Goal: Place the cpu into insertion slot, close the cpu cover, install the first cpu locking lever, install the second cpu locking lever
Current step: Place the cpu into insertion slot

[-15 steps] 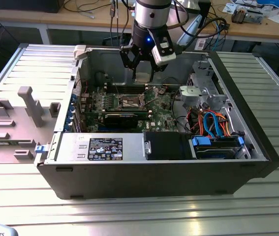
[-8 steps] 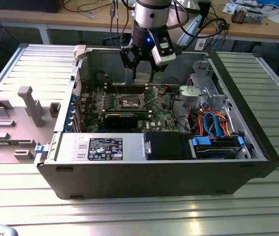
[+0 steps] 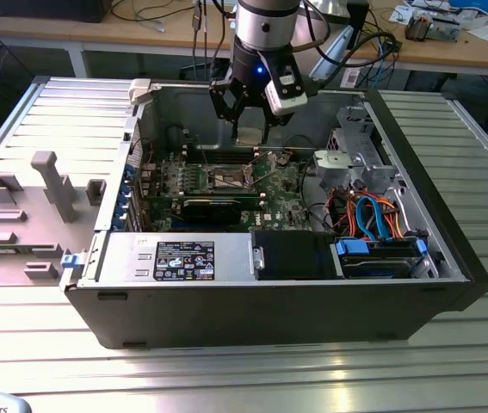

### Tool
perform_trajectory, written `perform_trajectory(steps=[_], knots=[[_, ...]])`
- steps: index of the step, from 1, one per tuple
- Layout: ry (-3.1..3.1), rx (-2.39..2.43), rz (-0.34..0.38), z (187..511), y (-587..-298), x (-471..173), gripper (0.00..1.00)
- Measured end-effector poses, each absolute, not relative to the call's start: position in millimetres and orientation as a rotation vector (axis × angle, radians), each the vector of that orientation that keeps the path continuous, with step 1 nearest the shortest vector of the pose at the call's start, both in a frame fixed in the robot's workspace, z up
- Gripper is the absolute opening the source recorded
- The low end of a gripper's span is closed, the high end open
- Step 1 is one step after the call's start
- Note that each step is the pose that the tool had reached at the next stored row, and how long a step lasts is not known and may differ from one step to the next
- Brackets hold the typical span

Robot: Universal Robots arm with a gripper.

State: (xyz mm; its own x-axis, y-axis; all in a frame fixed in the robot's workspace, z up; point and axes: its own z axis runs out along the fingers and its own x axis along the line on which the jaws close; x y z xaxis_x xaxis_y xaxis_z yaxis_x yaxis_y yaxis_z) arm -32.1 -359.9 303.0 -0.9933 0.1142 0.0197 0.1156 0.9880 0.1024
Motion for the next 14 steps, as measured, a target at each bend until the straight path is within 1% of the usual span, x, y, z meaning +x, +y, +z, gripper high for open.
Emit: perform_trajectory(steps=[14], knots=[[-3.118,-0.189,-0.162,302.3,-359.9,-32.1,0.54]])
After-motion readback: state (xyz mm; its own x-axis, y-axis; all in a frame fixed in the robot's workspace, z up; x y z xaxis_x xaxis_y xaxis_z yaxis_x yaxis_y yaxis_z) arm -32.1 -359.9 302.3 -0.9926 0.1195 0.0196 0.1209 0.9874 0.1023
